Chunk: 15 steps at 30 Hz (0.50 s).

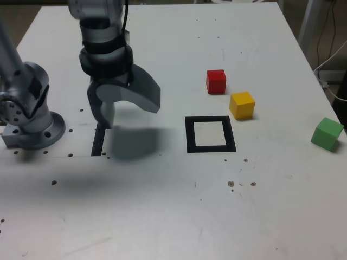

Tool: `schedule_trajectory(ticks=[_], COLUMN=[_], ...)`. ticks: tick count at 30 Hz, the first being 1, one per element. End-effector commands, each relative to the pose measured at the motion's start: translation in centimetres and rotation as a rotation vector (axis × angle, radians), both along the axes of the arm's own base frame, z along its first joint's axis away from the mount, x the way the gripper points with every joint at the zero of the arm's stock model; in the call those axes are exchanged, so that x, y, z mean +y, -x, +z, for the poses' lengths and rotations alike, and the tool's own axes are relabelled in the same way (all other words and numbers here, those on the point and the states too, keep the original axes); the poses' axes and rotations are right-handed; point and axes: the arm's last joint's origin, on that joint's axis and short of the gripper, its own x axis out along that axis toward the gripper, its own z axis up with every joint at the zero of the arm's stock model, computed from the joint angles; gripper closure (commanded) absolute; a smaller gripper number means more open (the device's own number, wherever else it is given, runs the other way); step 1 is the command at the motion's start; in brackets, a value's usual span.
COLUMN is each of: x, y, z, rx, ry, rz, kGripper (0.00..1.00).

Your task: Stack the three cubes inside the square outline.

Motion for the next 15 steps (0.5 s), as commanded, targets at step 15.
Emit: schedule_trajectory(ticks=[15], x=[0.16], y=[-0.53], z=[0.96], rx=[-0.018], ry=[0.003], rz=[0.011], kGripper=[0.0])
